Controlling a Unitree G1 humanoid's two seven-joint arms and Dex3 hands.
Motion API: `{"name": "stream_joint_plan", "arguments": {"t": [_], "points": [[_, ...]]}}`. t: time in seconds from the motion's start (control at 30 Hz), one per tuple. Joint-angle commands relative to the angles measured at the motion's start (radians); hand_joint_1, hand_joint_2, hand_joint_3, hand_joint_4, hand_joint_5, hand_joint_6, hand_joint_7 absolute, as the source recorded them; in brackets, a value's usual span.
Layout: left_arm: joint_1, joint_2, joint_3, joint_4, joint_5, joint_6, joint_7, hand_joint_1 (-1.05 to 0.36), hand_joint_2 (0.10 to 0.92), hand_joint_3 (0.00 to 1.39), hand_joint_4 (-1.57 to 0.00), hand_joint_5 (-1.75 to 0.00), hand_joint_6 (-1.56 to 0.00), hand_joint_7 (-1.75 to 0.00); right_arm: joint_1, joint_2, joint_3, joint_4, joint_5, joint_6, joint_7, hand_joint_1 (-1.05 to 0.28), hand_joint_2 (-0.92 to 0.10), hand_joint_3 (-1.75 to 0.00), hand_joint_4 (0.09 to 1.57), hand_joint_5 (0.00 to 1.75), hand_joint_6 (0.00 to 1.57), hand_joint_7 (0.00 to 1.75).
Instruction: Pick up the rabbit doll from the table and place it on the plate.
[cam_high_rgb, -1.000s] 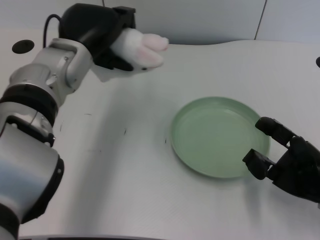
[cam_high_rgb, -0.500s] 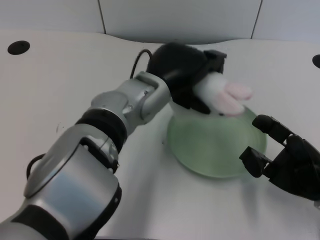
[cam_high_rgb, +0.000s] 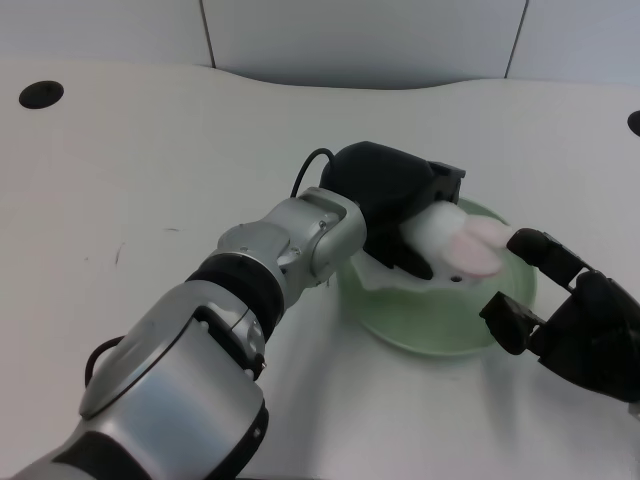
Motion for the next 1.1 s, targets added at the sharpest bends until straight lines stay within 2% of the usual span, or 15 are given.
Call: {"name": "stream_joint_plan", "arguments": {"t": [0.03, 0.07, 0.1, 0.13, 0.17, 0.27, 0.4, 0.53, 0.63, 0.67, 0.73, 0.8, 0.9, 1.07, 1.1], "points": [[0.027, 0.009, 0.001, 0.016, -0.011, 0.048, -0.117, -0.83, 0.921, 0.54, -0.2, -0.5, -0.32, -0.29, 0.016, -0.002, 0.002, -0.015, 0.012, -0.006, -0.002, -0.74, -0.92, -0.27, 0.53, 1.75, 0.57, 1.19], [0.031, 0.011, 0.014, 0.016, -0.025, 0.059, -0.152, -0.9, 0.921, 0.65, -0.1, -0.25, -0.18, -0.16, 0.016, -0.002, 0.003, -0.016, 0.012, -0.002, -0.002, -0.74, -0.92, -0.27, 0.54, 1.75, 0.57, 1.19], [0.035, 0.011, 0.035, 0.014, -0.047, 0.066, -0.18, -0.97, 0.921, 0.74, -0.04, -0.1, -0.08, -0.06, 0.015, -0.002, 0.003, -0.016, 0.013, 0.004, 0.0, -0.73, -0.92, -0.27, 0.54, 1.75, 0.57, 1.19], [0.04, 0.01, 0.061, 0.012, -0.076, 0.071, -0.208, -1.0, 0.921, 0.79, -0.02, -0.05, -0.04, -0.03, 0.014, -0.001, 0.003, -0.016, 0.014, 0.007, 0.001, -0.73, -0.92, -0.27, 0.54, 1.75, 0.58, 1.19], [0.047, 0.008, 0.115, 0.009, -0.13, 0.077, -0.25, -1.03, 0.921, 0.83, -0.01, -0.02, -0.02, -0.01, 0.014, -0.001, 0.003, -0.017, 0.014, 0.001, 0.002, -0.73, -0.92, -0.27, 0.54, 1.75, 0.57, 1.19], [0.058, 0.009, 0.227, 0.003, -0.246, 0.09, -0.336, -1.05, 0.921, 0.89, 0.0, 0.0, 0.0, 0.0, 0.012, -0.003, 0.001, -0.015, 0.014, -0.005, 0.001, -0.74, -0.92, -0.29, 0.54, 1.75, 0.57, 1.19], [0.054, 0.014, 0.266, -0.001, -0.281, 0.101, -0.366, -1.05, 0.921, 0.9, 0.0, 0.0, 0.0, 0.0, 0.009, -0.006, 0.0, -0.007, 0.017, 0.008, 0.008, -0.73, -0.92, -0.29, 0.53, 1.75, 0.56, 1.18], [0.043, 0.034, 0.352, -0.009, -0.359, 0.094, -0.425, -1.05, 0.921, 0.87, 0.0, 0.0, 0.0, 0.0, 0.013, -0.003, 0.004, -0.01, 0.013, -0.004, 0.009, -0.75, -0.92, -0.29, 0.53, 1.75, 0.57, 1.18], [0.036, 0.046, 0.465, -0.021, -0.474, 0.062, -0.495, -1.05, 0.921, 0.83, 0.0, 0.0, 0.0, 0.0, 0.012, -0.001, 0.005, -0.009, 0.013, -0.004, 0.009, -0.75, -0.92, -0.29, 0.52, 1.75, 0.56, 1.18], [0.029, 0.056, 0.499, -0.026, -0.509, 0.052, -0.51, -1.05, 0.921, 0.82, 0.0, 0.0, 0.0, 0.0, 0.01, -0.002, 0.005, -0.007, 0.014, 0.001, 0.011, -0.74, -0.92, -0.3, 0.52, 1.75, 0.56, 1.18], [0.018, 0.074, 0.54, -0.033, -0.548, 0.044, -0.527, -1.05, 0.921, 0.88, 0.0, 0.0, 0.0, 0.0, 0.008, -0.003, 0.005, -0.003, 0.015, 0.004, 0.016, -0.74, -0.92, -0.31, 0.51, 1.75, 0.55, 1.18], [0.012, 0.085, 0.561, -0.035, -0.567, 0.044, -0.541, -1.05, 0.921, 0.9, 0.0, 0.0, 0.0, 0.0, 0.006, -0.002, 0.003, -0.001, 0.014, -0.004, 0.015, -0.74, -0.92, -0.31, 0.51, 1.75, 0.55, 1.18], [0.023, 0.128, 0.732, -0.054, -0.76, 0.069, -0.733, -1.05, 0.921, 0.85, -0.04, -0.02, 0.0, 0.0, 0.005, -0.006, 0.005, 0.0, 0.012, 0.004, 0.009, -0.74, -0.92, -0.31, 0.51, 1.75, 0.56, 1.17], [0.047, 0.177, 0.794, -0.072, -0.843, 0.078, -0.868, -1.05, 0.921, 0.83, -0.06, -0.04, -0.01, -0.01, 0.007, -0.008, 0.004, 0.001, 0.013, 0.011, 0.01, -0.74, -0.92, -0.28, 0.51, 1.75, 0.57, 1.15], [0.077, 0.2, 0.812, -0.08, -0.866, 0.073, -0.909, -1.05, 0.921, 0.83, -0.06, -0.04, -0.01, -0.01, 0.007, -0.008, 0.005, 0.004, 0.011, 0.005, 0.013, -0.74, -0.92, -0.28, 0.51, 1.75, 0.57, 1.15]]}}
